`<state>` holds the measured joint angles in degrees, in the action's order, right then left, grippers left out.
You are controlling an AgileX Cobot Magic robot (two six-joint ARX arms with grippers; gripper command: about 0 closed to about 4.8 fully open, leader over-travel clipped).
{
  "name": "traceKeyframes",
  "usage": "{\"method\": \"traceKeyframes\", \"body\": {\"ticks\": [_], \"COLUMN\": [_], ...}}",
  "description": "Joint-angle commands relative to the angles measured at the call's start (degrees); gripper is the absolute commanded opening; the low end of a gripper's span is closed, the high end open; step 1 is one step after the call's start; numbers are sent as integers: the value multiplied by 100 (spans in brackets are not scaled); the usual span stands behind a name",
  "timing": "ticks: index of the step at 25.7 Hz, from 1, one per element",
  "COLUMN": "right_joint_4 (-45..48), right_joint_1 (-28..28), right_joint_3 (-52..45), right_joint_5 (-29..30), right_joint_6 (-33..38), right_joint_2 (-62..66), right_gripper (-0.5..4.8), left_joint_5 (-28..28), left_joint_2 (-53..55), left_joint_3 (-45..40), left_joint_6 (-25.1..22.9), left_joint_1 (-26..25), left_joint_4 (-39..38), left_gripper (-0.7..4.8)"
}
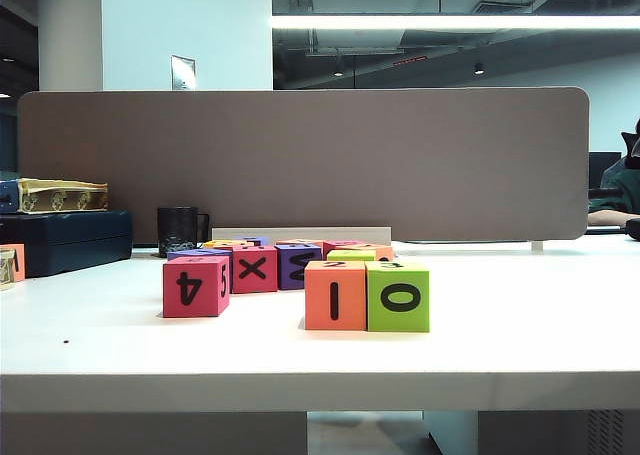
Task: Select the appropriate blocks from the scattered letter blocks on the table and arrange them in a row to spell out "23".
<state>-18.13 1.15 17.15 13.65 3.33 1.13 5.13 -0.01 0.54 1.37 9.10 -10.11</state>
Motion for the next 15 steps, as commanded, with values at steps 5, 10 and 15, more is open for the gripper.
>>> {"method": "traceKeyframes", "body": {"ticks": [5, 10, 15], "right_joint_4": [664, 1443, 1707], "right_joint_1": [0, 0, 2], "right_joint_3": [-793, -1266, -1705], "right_joint_5": [-221, -225, -501], "right_joint_6": [11, 122, 442], "right_joint_2": [-114, -114, -116], "right_gripper": [-1, -1, -1], "left_joint_5": [-22, -22, -22], "left_joint_2": [0, 0, 0], "left_joint_3": [7, 7, 7], "left_joint_6": [17, 17, 17], "left_joint_1": [-2, -2, -2], "left_joint_4": [-15, -15, -15], "left_gripper": [21, 21, 21]}}
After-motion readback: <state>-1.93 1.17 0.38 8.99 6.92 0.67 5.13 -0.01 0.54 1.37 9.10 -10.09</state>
